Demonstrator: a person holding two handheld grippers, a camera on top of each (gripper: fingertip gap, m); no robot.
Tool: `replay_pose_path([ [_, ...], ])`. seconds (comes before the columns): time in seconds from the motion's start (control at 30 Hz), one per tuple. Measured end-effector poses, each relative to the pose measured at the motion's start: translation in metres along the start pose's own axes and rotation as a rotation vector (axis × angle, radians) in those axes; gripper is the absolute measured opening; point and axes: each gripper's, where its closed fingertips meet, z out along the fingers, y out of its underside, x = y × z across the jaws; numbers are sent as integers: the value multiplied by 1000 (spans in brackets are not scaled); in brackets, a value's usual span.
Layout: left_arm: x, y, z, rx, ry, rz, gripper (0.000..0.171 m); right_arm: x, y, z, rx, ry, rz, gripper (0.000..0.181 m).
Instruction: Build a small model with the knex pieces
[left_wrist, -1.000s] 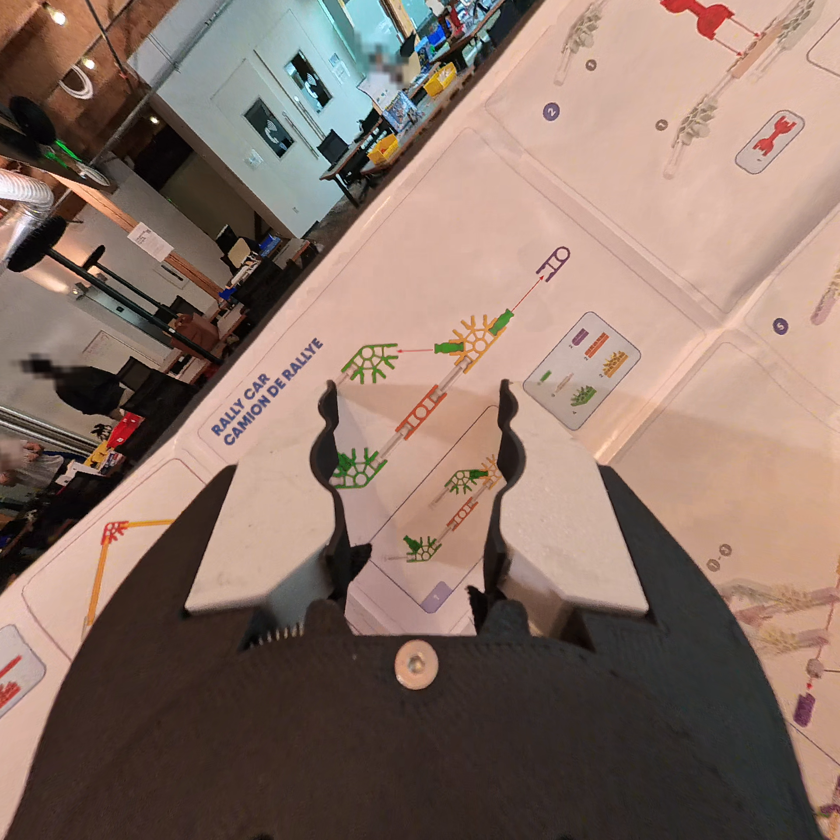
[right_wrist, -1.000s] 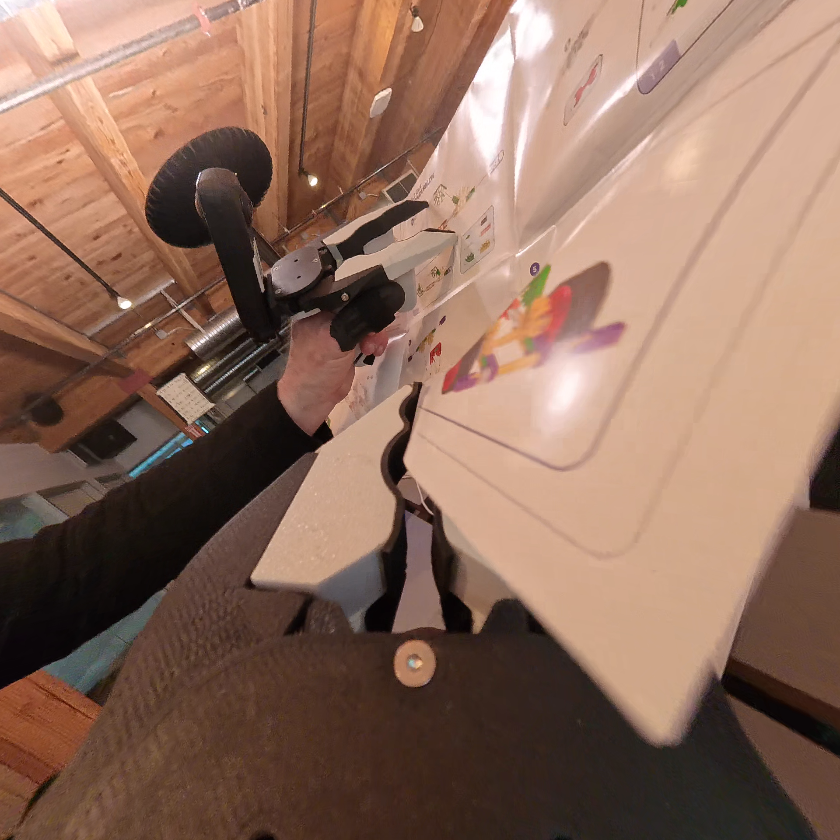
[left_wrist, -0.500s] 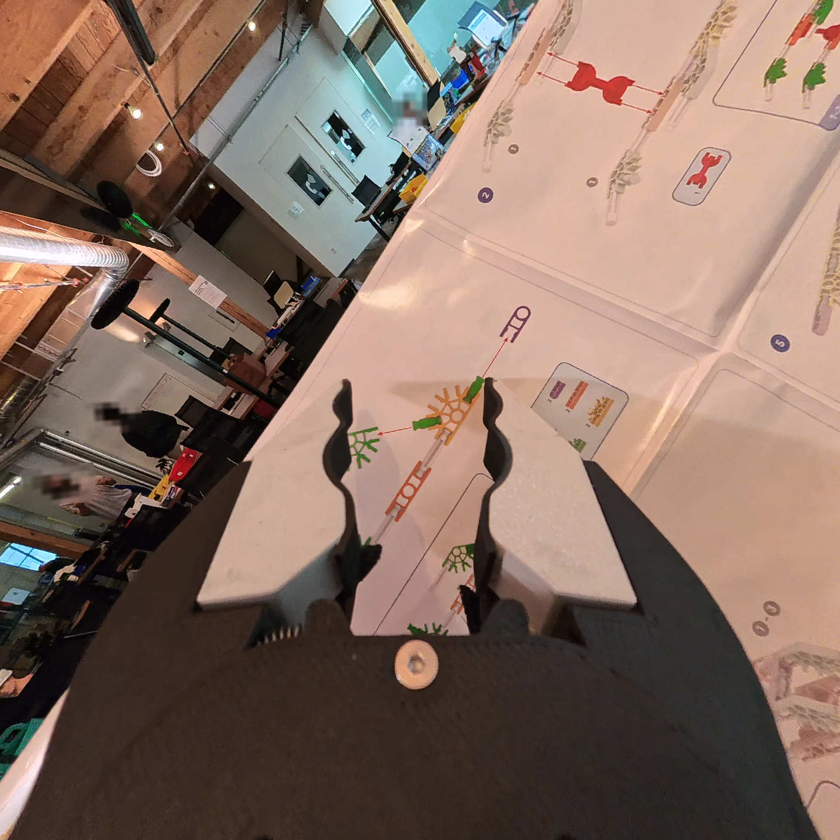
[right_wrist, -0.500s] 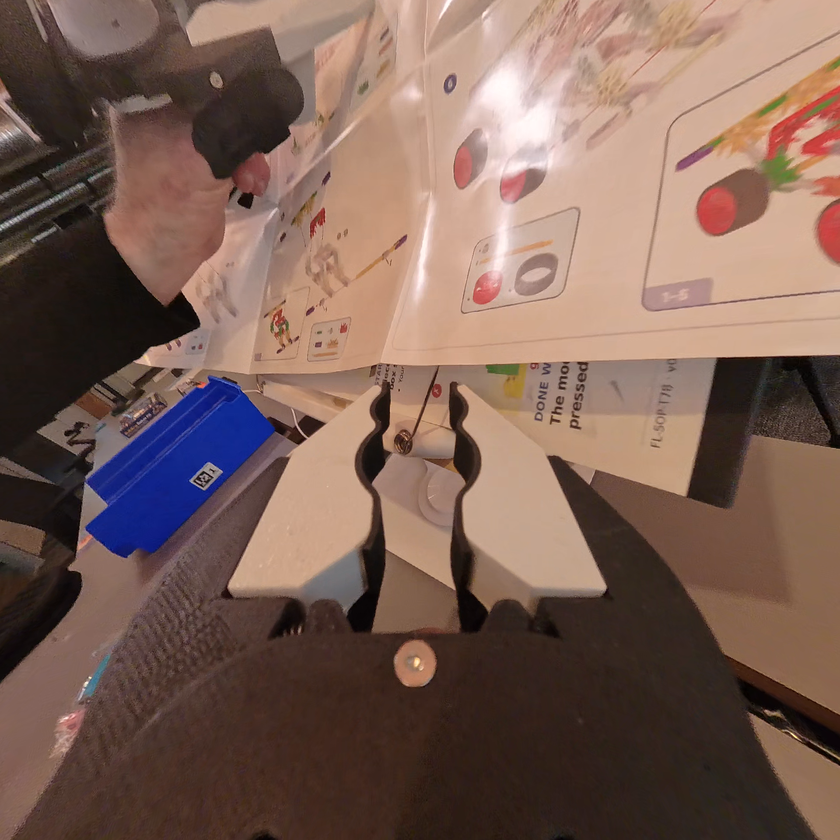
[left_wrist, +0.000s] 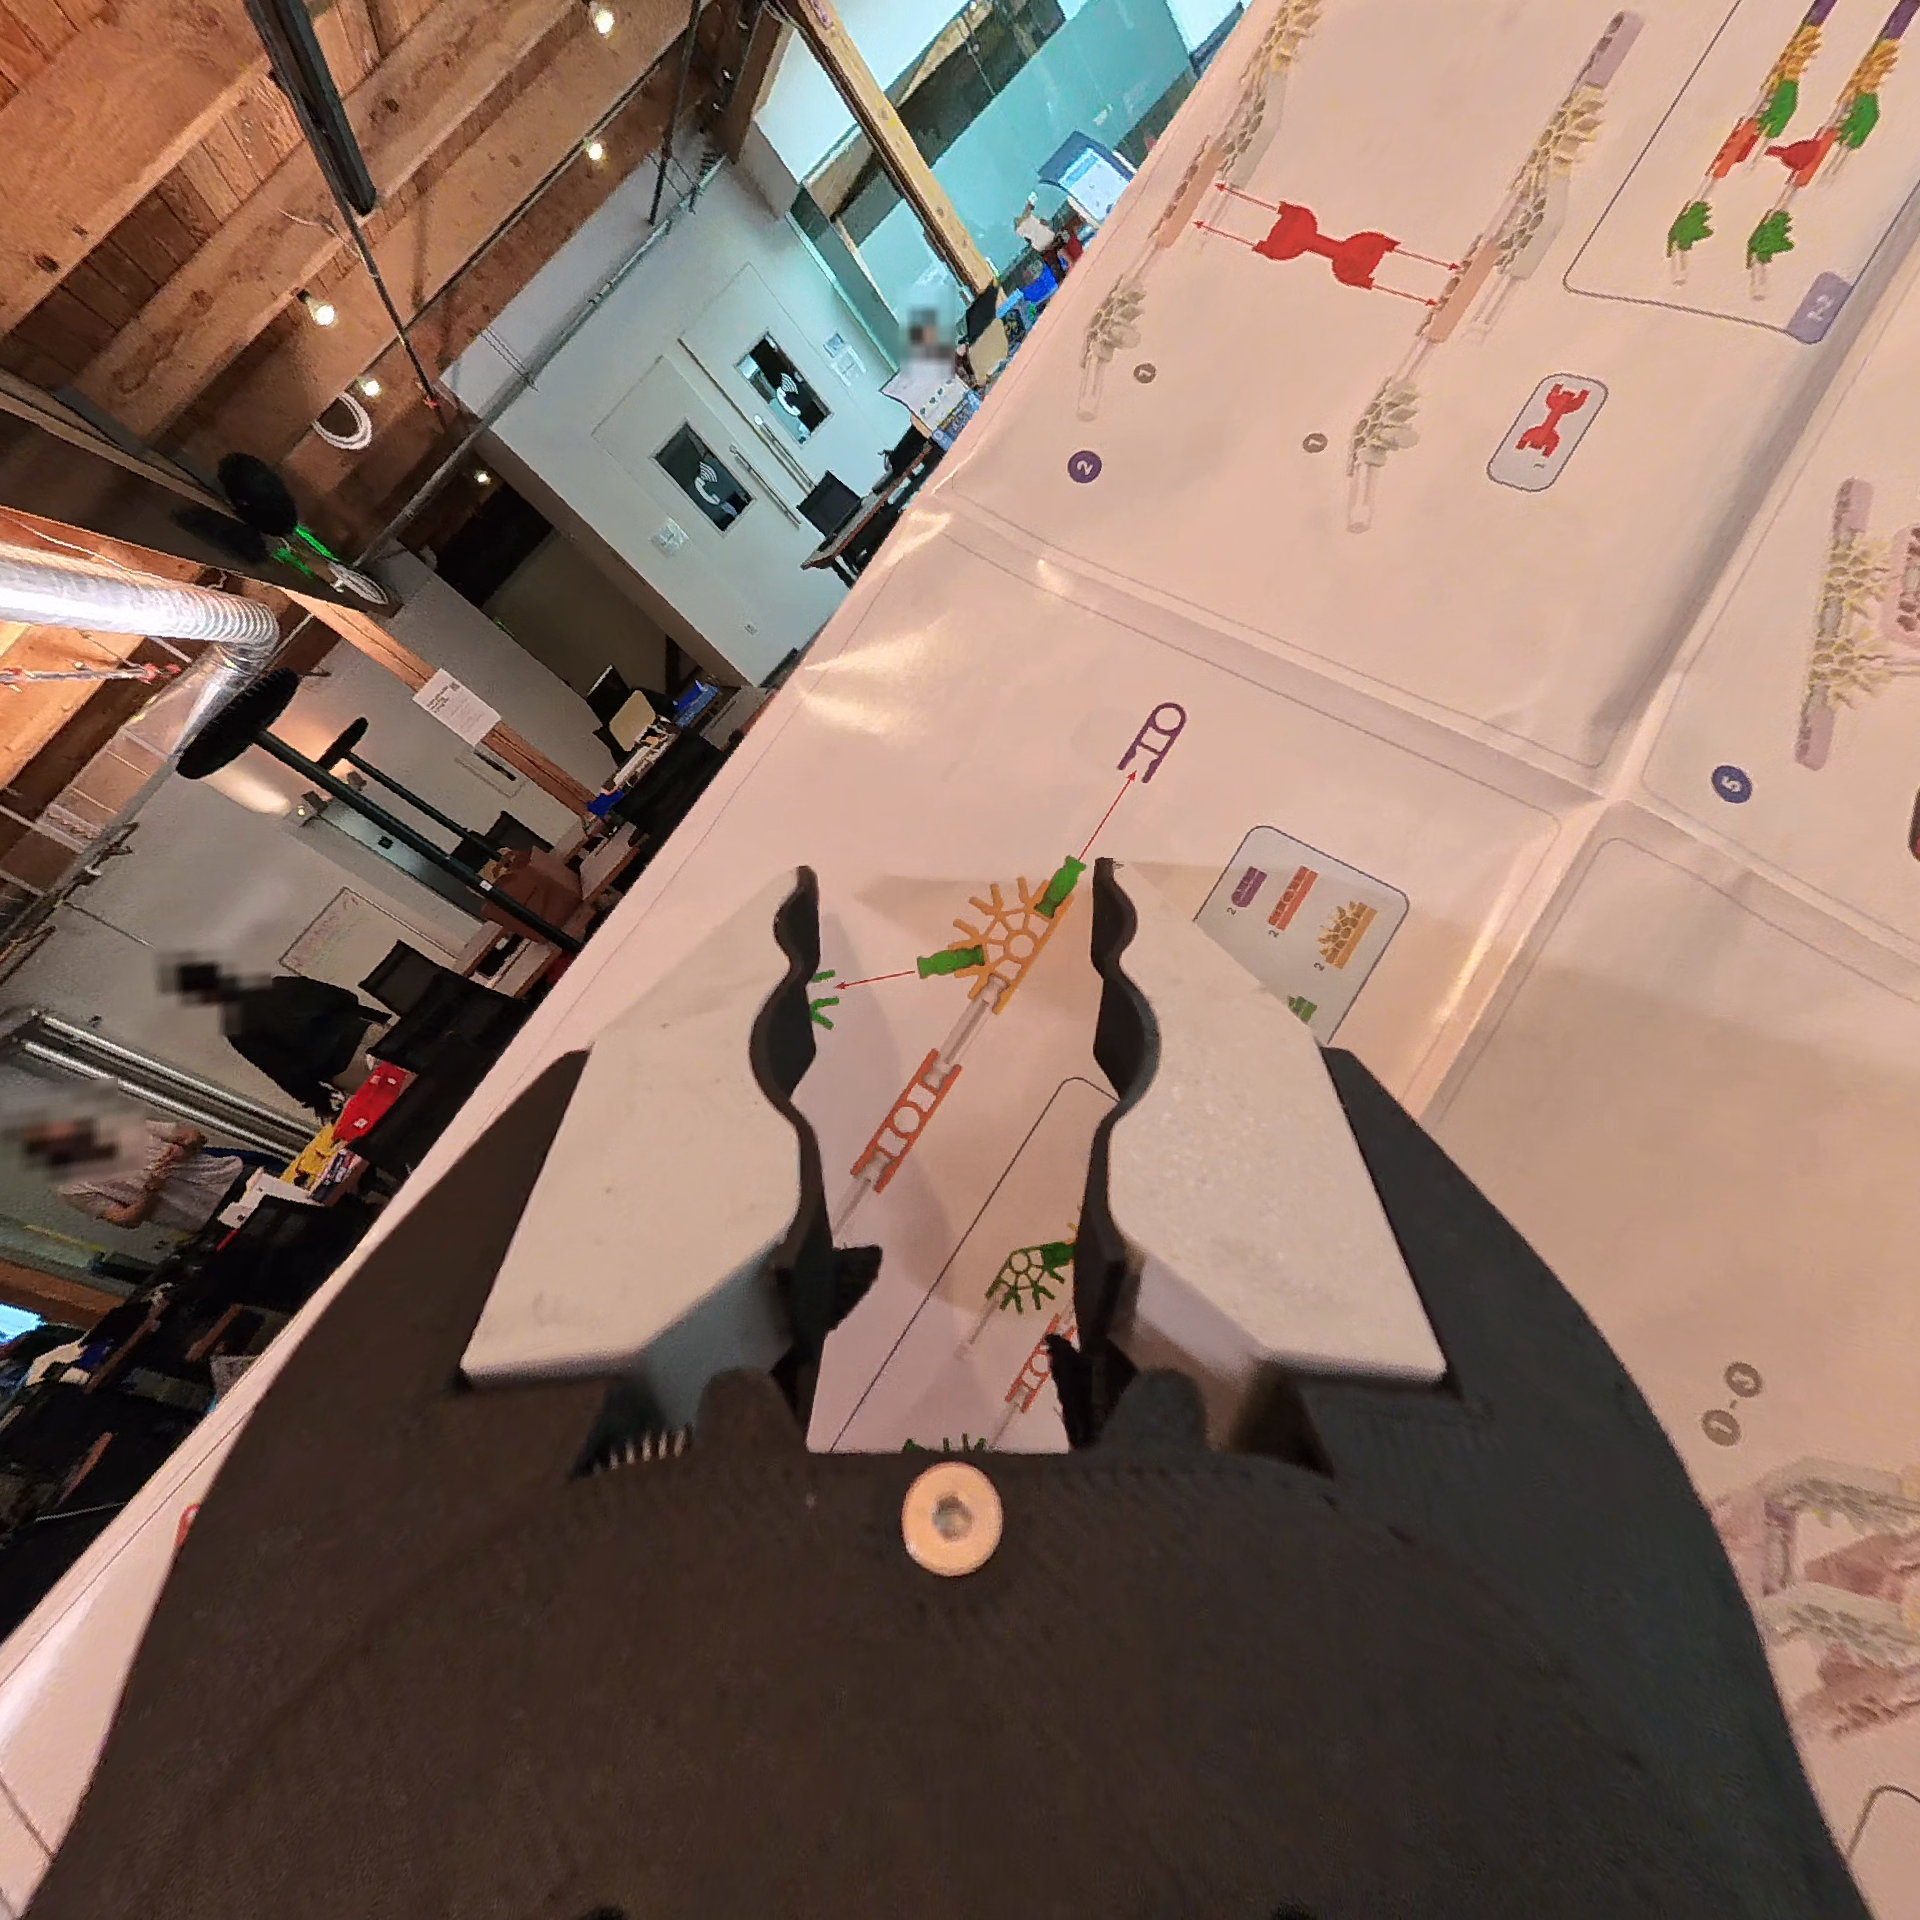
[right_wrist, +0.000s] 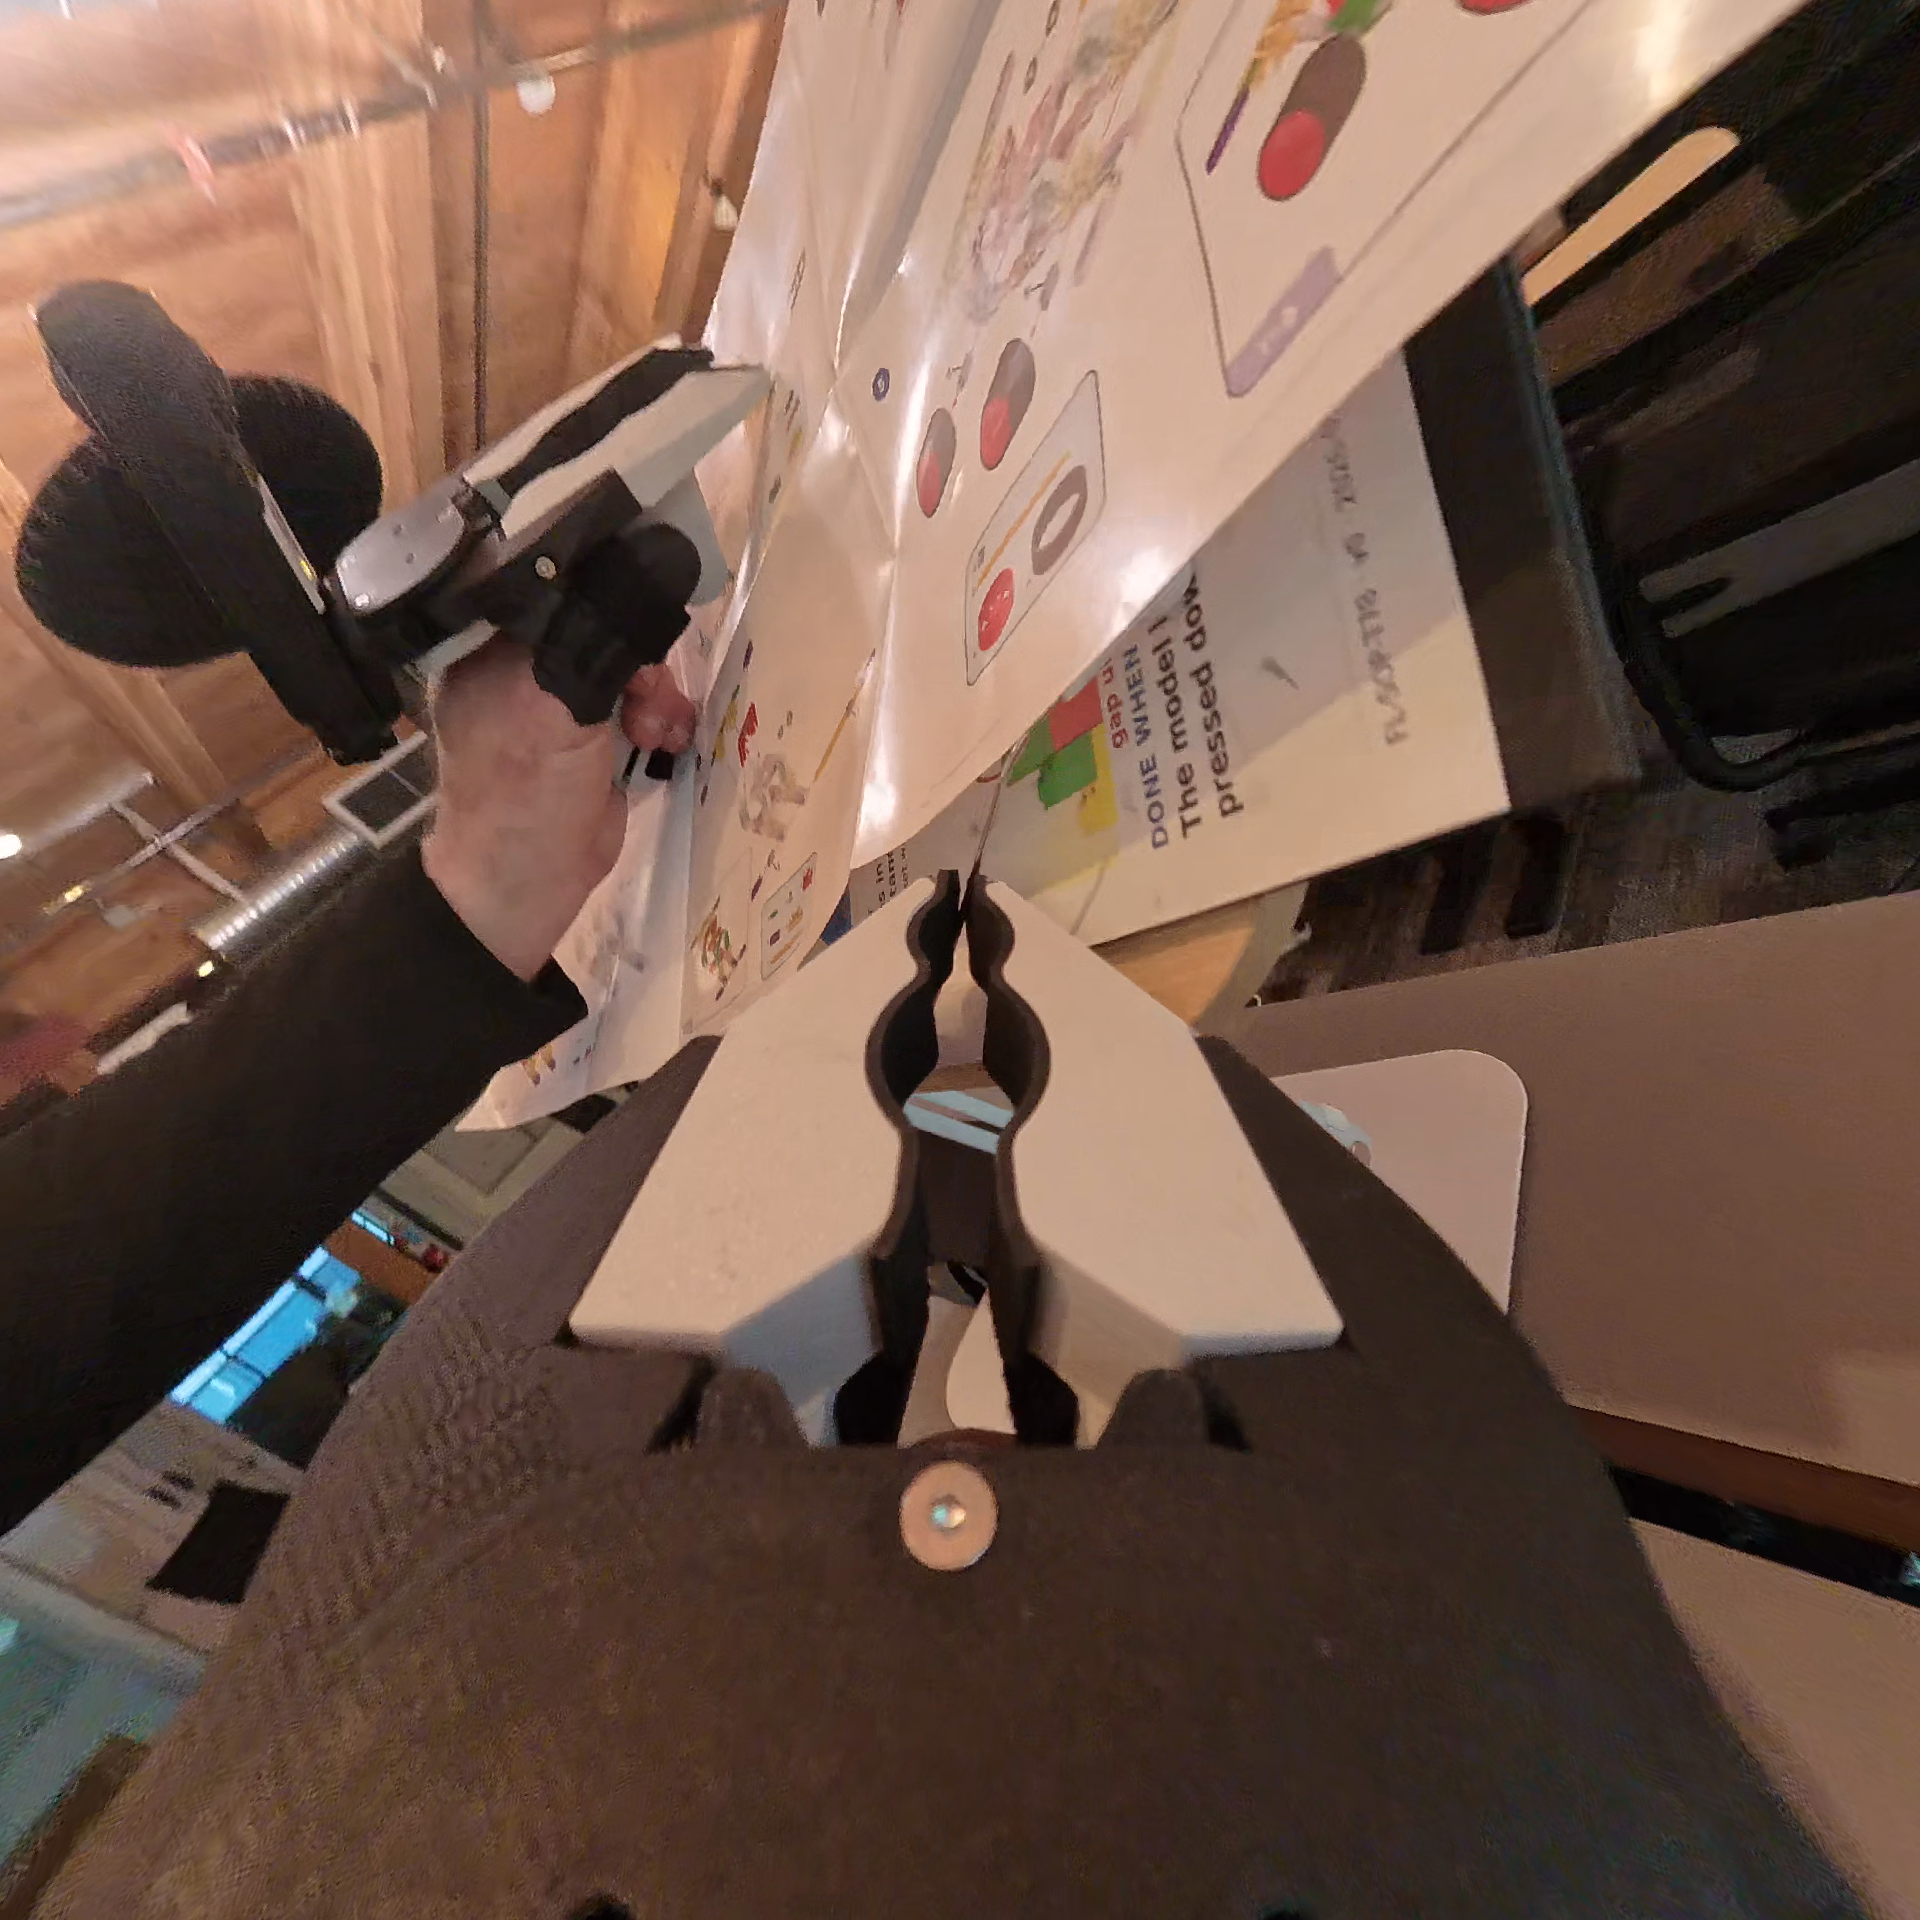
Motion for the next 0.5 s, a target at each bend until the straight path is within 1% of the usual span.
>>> replay_pose_path([
  [0.13, 3, -1, -1, 15, -16, 38, 44, 2, 2, -11, 145, -40, 140, 0],
  [0.2, 5, -1, 0, 22, -12, 41, 40, 0, 3, -16, 207, -59, 134, 0],
  [0.27, 6, -1, 0, 25, -10, 45, 39, -2, 5, -18, 220, -46, 92, 0],
  [0.37, 6, -2, 0, 33, -5, 33, 41, -6, 5, -19, 205, -13, -26, 0],
  [0.43, 9, -3, 1, 41, -5, 41, 39, -8, 7, -20, 180, 4, -102, 0],
  [0.5, 11, -4, 2, 49, -3, 43, 37, -11, 7, -18, 127, 35, -224, 0],
])
